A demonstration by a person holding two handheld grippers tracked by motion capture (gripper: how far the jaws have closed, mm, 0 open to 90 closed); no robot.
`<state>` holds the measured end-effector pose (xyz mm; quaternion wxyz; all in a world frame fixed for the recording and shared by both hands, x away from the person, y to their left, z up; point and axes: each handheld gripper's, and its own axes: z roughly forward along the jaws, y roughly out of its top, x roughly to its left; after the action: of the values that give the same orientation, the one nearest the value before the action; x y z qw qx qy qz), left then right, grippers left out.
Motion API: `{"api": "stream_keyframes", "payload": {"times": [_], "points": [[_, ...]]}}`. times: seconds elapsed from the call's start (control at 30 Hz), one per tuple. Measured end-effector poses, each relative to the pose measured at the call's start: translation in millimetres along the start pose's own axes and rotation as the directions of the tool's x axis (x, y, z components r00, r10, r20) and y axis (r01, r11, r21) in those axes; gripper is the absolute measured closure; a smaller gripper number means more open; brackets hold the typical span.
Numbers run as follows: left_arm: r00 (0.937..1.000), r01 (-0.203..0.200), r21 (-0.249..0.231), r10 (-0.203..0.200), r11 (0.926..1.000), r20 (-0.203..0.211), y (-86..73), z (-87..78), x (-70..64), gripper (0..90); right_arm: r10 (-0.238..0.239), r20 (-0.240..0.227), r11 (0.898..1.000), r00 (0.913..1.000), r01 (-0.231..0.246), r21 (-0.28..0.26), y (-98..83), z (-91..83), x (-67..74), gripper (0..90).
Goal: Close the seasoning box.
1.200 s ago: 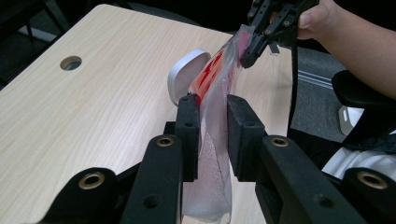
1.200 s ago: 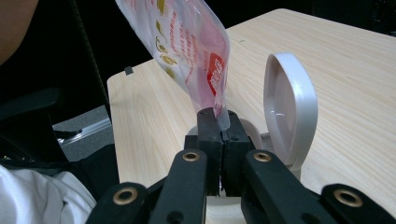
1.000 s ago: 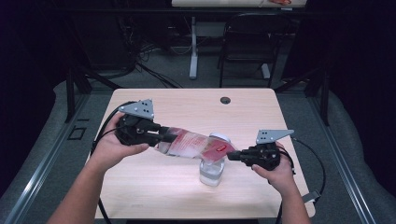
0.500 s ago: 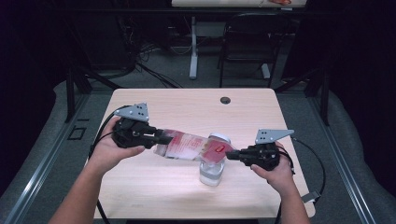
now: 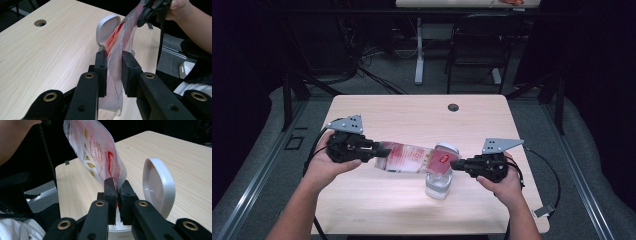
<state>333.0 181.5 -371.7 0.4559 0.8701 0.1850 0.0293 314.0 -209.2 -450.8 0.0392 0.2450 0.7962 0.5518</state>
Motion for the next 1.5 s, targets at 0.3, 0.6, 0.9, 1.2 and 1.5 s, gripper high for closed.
{"api": "stream_keyframes", "payload": {"times": [0.3, 0.6, 0.9, 1.2, 1.5], "points": [[1.0000, -0.001, -0.001, 0.001, 1.0000, -0.002, -2.1, -1.2, 1.5, 76.8, 0.007, 0.007, 1.000, 1.0000, -0.007, 0.000, -3.5, 6.6, -1.7, 80.1], [1.0000, 0.006, -0.014, -0.006, 0.9999, -0.003, -6.8, -1.6, 3.2, 76.4, 0.030, -0.013, 1.000, 0.9995, -0.030, 0.004, -10.3, 14.0, -6.8, 77.4], [0.9999, 0.016, -0.027, -0.016, 0.9995, -0.001, -15.8, -1.3, 6.2, 75.7, 0.025, -0.019, 0.999, 0.9995, -0.024, 0.039, -14.5, 26.6, -5.0, 77.7], [0.9995, 0.032, -0.039, -0.032, 0.9987, 0.003, -24.8, 0.2, 9.4, 75.0, 0.034, -0.040, 0.999, 0.9986, -0.033, 0.029, -16.6, 30.6, -5.7, 78.9], [0.9987, 0.052, -0.052, -0.051, 0.9973, 0.005, -34.2, 1.9, 13.2, 73.8, 0.024, -0.053, 0.999, 0.9983, -0.022, 0.026, -16.3, 33.1, -3.9, 83.2]]}}
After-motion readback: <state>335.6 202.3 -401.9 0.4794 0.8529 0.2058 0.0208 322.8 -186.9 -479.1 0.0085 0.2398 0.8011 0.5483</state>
